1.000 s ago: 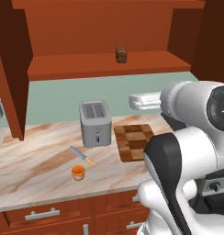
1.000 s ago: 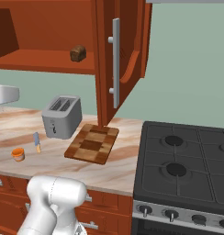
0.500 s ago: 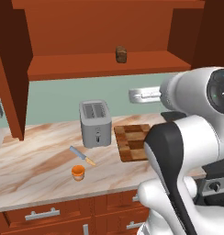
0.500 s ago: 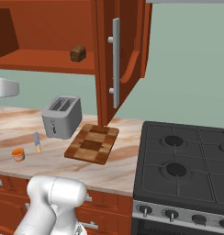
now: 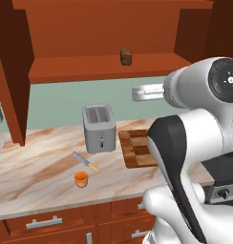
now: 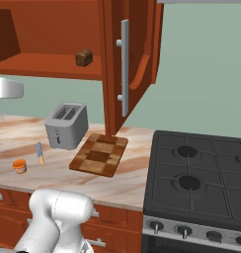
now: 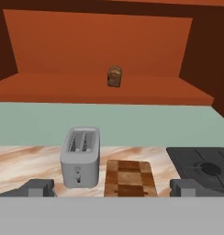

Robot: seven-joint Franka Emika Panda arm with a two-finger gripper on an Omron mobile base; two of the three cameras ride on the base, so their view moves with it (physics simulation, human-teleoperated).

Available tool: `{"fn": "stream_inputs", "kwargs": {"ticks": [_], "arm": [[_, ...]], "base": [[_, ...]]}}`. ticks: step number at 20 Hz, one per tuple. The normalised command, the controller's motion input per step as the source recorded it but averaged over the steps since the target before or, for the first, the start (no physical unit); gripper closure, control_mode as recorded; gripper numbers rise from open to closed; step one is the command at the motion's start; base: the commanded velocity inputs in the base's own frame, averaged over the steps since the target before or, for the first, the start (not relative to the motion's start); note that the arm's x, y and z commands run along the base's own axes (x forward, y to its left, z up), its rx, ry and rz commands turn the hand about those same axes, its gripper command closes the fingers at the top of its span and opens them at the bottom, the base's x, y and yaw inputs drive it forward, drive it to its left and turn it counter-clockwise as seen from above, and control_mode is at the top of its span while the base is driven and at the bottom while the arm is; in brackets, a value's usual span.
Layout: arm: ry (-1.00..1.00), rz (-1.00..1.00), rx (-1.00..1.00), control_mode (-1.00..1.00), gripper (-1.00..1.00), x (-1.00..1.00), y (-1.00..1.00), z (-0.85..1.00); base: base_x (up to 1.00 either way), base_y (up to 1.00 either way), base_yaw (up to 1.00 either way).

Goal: Pick the bread, place it on the cutting board, pick the jam, place it on the counter, and close the cabinet.

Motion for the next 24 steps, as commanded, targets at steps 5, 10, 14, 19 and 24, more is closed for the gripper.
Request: {"fn": "stream_inputs", "kwargs": {"ticks": [5, 10, 14, 19, 24], "arm": [[0.00, 0.00, 0.00, -1.00, -1.00, 0.23, 0.00, -0.02], [0.00, 0.00, 0.00, -1.00, -1.00, 0.22, 0.00, -0.08], [0.00, 0.00, 0.00, -1.00, -1.00, 0.20, 0.00, -0.11], [0.00, 0.00, 0.00, -1.00, -1.00, 0.19, 0.00, -0.03], [0.00, 0.00, 0.00, -1.00, -1.00, 0.20, 0.00, 0.00]], "base": [[0.00, 0.00, 0.00], [0.00, 0.00, 0.00], [0.00, 0.00, 0.00], [0.00, 0.00, 0.00], [0.00, 0.00, 0.00]]}}
